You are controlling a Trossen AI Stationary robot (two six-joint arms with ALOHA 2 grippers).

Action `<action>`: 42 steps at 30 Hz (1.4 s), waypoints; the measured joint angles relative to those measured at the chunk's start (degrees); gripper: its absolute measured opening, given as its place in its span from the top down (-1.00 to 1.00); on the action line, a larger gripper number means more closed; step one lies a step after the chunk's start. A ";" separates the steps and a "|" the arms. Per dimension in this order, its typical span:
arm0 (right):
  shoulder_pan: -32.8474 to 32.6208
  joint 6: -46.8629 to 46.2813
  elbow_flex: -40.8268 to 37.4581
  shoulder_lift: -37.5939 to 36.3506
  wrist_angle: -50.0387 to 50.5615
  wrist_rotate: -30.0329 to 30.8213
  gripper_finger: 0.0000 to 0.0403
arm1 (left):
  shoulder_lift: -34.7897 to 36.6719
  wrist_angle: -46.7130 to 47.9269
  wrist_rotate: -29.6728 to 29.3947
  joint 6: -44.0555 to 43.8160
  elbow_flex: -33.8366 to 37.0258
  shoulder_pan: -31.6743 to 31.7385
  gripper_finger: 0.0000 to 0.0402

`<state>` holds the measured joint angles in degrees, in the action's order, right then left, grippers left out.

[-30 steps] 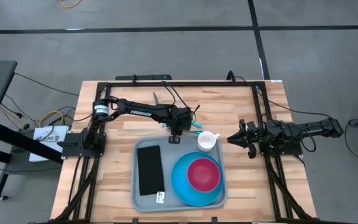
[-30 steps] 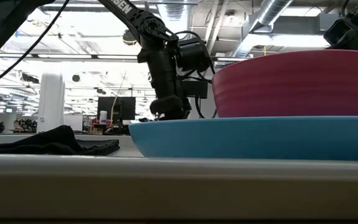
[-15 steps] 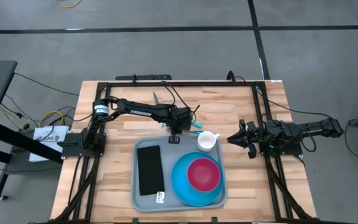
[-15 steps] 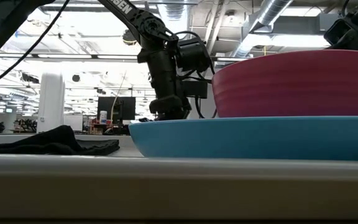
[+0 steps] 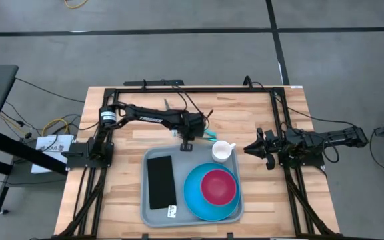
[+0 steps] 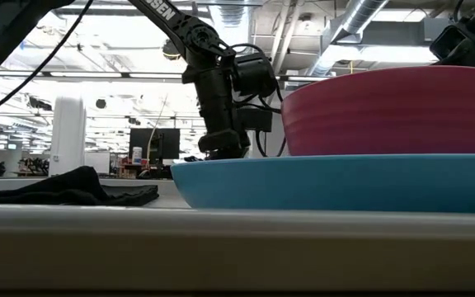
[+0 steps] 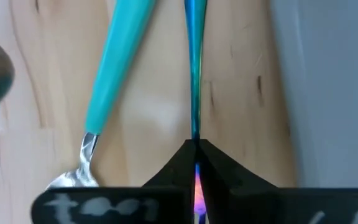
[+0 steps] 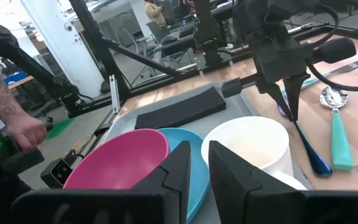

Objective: Set up tray
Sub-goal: Put the blue fork on the black napkin

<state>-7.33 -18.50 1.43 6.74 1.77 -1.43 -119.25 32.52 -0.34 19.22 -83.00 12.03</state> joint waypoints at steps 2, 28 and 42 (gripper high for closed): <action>-0.01 0.00 0.00 0.00 0.00 0.00 0.75 | 0.04 0.80 0.04 -0.28 -0.04 0.35 1.00; -0.02 0.00 -0.02 0.00 0.01 0.00 0.75 | 0.45 28.14 4.69 -7.93 -15.52 3.42 1.00; -0.01 0.00 -0.02 0.00 0.00 0.00 0.75 | 2.09 42.80 5.52 -14.98 -16.17 -1.48 1.00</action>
<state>-7.35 -18.50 1.41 6.74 1.77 -1.43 -117.17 75.32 5.18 4.24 -99.17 10.55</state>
